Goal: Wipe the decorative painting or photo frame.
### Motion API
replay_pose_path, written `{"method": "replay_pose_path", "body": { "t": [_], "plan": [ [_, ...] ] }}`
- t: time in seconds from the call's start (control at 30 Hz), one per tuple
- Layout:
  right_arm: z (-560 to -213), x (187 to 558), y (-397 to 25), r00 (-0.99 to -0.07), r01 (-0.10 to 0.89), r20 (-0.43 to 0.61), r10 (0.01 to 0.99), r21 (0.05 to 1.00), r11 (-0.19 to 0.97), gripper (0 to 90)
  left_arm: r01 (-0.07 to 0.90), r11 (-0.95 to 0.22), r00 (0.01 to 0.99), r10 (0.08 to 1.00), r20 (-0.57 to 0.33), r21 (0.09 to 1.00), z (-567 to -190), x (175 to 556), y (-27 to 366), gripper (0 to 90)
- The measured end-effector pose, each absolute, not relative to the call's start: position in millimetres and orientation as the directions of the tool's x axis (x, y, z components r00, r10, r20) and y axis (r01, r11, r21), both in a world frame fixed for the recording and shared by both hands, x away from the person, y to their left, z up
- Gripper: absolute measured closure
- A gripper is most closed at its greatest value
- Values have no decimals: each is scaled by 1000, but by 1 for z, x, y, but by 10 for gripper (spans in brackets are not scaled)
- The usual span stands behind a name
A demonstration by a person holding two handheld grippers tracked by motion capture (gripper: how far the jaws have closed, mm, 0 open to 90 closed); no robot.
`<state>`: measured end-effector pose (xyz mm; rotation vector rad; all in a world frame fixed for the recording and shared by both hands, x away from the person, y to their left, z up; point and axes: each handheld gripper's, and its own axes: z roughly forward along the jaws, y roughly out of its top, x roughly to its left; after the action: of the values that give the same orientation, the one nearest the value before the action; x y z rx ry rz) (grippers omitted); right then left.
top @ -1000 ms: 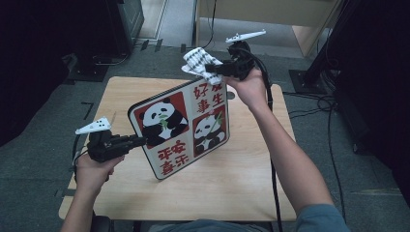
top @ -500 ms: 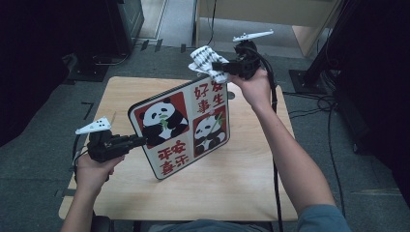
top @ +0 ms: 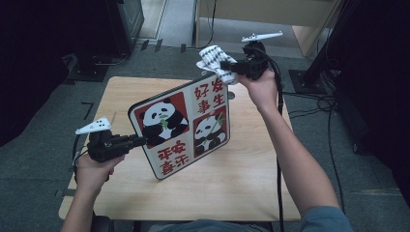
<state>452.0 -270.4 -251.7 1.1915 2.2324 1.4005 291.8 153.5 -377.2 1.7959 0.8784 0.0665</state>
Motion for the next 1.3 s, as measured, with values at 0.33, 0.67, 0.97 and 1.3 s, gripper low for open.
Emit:
{"method": "replay_pose_path", "body": {
  "t": [0.33,0.67,0.97,1.3],
  "plan": [
    [-260,445,-287,-620,527,222,752,828,190,797,529,-143,724,589,-358,836,-377,292,153,769],
    [-275,443,-295,-625,561,263,735,806,189,803,530,-145,723,592,-357,835,-378,293,153,765],
    [-291,442,-302,-625,591,305,718,786,181,803,526,-147,724,593,-351,837,-378,293,153,765],
    [-302,439,-306,-631,604,312,710,771,199,803,526,-142,724,593,-353,839,-379,293,153,764]
  ]
}}
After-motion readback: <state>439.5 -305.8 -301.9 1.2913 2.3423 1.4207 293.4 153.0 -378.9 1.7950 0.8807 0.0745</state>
